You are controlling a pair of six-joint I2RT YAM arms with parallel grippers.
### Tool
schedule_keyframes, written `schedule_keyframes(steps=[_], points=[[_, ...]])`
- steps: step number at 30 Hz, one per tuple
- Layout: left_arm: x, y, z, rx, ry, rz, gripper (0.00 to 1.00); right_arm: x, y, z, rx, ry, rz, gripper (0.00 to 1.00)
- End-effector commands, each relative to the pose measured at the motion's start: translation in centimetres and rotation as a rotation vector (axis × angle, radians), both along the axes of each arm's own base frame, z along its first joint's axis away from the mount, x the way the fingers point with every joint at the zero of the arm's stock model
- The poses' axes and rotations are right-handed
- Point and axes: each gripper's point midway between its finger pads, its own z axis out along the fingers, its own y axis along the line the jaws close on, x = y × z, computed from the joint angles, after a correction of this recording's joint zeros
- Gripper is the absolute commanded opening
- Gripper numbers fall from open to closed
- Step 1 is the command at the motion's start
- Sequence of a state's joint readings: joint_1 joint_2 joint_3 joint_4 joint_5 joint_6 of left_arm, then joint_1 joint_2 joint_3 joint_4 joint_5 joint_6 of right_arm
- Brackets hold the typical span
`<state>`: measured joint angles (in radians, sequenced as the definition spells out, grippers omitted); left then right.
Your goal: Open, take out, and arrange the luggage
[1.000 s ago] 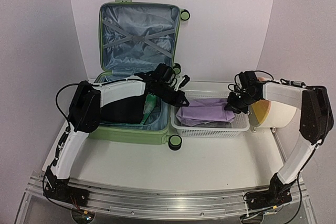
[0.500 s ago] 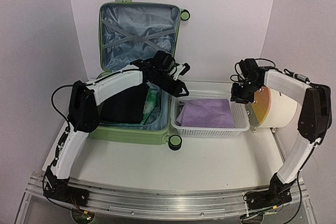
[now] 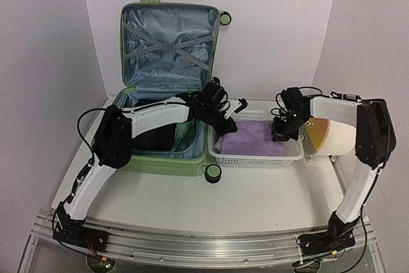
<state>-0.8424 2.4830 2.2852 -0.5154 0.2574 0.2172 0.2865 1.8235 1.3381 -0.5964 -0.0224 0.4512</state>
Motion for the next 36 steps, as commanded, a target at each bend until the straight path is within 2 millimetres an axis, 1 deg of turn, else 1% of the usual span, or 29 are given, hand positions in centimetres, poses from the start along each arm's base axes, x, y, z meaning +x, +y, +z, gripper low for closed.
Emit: schedule_keyframes(steps=[1,3,4,6,10,11,13,14,15,16,18,20,21,22,23,24,26,27,29,31,33,34,36], points=[[0.0,3.6,-6.9,0.202,0.039,0.057,0.00,-0.9,-1.0,-2.4,-0.029,0.049,-0.029,0.00],[-0.7,4.9,-8.4,0.265,0.063,0.066,0.00,-0.9,-1.3,-2.9,-0.038,0.060,-0.030,0.00],[-0.8,5.5,-8.8,0.287,0.065,0.072,0.00,-0.8,-1.7,-3.3,-0.061,0.061,-0.039,0.00],[-0.7,5.9,-9.1,0.307,0.053,0.081,0.01,-0.5,-2.1,-3.4,-0.082,0.059,-0.041,0.00],[-0.1,5.7,-8.5,0.316,0.038,0.088,0.11,-0.1,-3.0,-3.2,-0.135,0.049,-0.052,0.00],[0.0,5.6,-8.4,0.325,0.041,0.086,0.12,0.1,-3.4,-2.8,-0.158,0.044,-0.058,0.00],[0.6,5.1,-6.7,0.313,0.013,0.088,0.11,0.7,-3.8,-1.7,-0.189,0.024,-0.056,0.00],[0.8,4.9,-5.5,0.297,-0.008,0.088,0.08,1.1,-3.6,-1.0,-0.188,0.010,-0.049,0.00],[0.7,4.4,-4.0,0.257,-0.020,0.065,0.06,1.6,-3.0,0.0,-0.170,-0.013,-0.026,0.00],[0.2,3.6,-1.7,0.196,-0.028,0.029,0.06,2.3,-2.0,1.2,-0.149,-0.046,0.008,0.00],[-0.8,2.5,4.1,0.046,-0.023,-0.050,0.11,3.4,0.8,3.9,-0.102,-0.118,0.092,0.00],[-1.4,2.1,9.2,-0.077,-0.005,-0.102,0.15,4.4,3.5,6.5,-0.011,-0.186,0.144,0.00],[-1.4,2.2,11.7,-0.124,-0.020,-0.115,0.16,4.6,5.2,7.7,0.070,-0.214,0.171,0.00],[-1.2,2.7,13.5,-0.151,-0.034,-0.117,0.17,4.9,6.5,8.6,0.138,-0.247,0.183,0.00],[-1.2,3.3,14.9,-0.174,-0.042,-0.120,0.17,5.2,7.6,9.3,0.193,-0.276,0.184,0.00],[-0.8,4.1,15.9,-0.189,-0.041,-0.109,0.18,5.3,8.6,9.6,0.237,-0.292,0.187,0.00],[0.5,6.6,16.9,-0.203,-0.019,-0.060,0.18,5.2,10.8,9.1,0.300,-0.291,0.208,0.00],[1.1,7.9,16.9,-0.200,-0.008,-0.034,0.19,5.2,11.9,8.5,0.315,-0.281,0.219,0.00],[2.1,10.6,16.7,-0.176,-0.005,0.017,0.21,5.0,14.4,7.3,0.349,-0.262,0.256,0.00],[2.9,12.9,15.8,-0.122,-0.009,0.070,0.23,4.9,16.5,6.1,0.379,-0.240,0.282,0.00],[3.6,15.4,15.0,-0.081,-0.005,0.119,0.23,4.6,18.2,4.1,0.389,-0.213,0.294,0.00],[3.7,16.5,14.8,-0.072,0.001,0.137,0.23,4.5,18.7,2.8,0.390,-0.195,0.288,0.00],[4.5,19.0,14.3,-0.058,0.018,0.191,0.23,4.2,18.8,-0.4,0.386,-0.136,0.251,0.00]])
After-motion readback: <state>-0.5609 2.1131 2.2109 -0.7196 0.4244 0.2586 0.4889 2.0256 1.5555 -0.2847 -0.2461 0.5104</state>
